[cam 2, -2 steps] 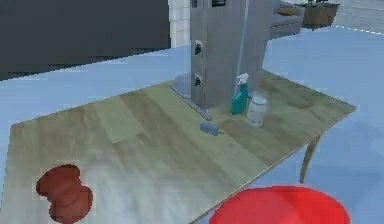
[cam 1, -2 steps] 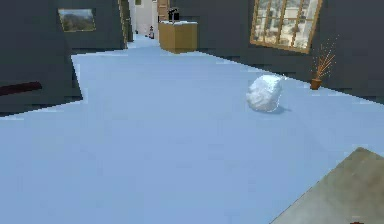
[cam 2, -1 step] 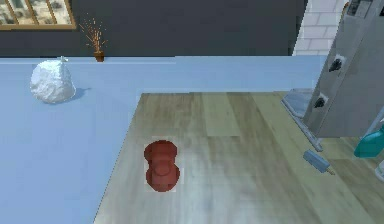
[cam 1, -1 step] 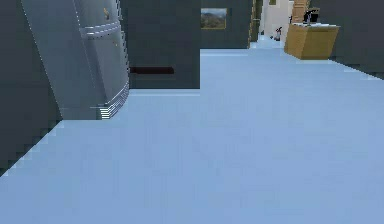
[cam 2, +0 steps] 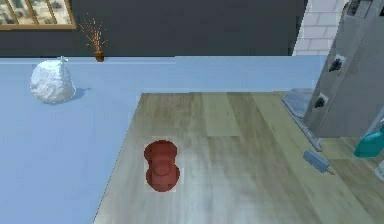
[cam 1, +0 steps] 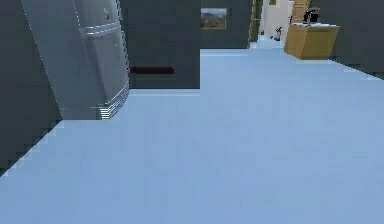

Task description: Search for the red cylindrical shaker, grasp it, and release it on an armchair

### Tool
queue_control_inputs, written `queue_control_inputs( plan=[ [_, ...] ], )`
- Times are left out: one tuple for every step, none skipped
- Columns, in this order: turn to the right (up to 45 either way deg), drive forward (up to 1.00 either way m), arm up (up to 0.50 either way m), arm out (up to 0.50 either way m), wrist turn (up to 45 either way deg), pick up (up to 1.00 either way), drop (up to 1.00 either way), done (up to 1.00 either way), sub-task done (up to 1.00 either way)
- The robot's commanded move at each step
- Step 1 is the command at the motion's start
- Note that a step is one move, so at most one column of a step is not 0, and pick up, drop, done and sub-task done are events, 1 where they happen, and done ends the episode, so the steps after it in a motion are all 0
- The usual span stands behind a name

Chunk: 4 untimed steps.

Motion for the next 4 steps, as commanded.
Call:
queue_control_inputs(
  plan=[
    [0.0, 0.0, 0.38, 0.0, 0.0, 0.0, 0.0, 0.0, 0.0],
    [0.0, 0.0, 0.0, 0.14, 0.0, 0.0, 0.0, 0.0, 0.0],
    [0.0, 0.0, 0.0, 0.0, 45.0, 0.0, 0.0, 0.0, 0.0],
    [0.0, 0.0, 0.0, 0.0, 45.0, 0.0, 0.0, 0.0, 0.0]
  ],
)
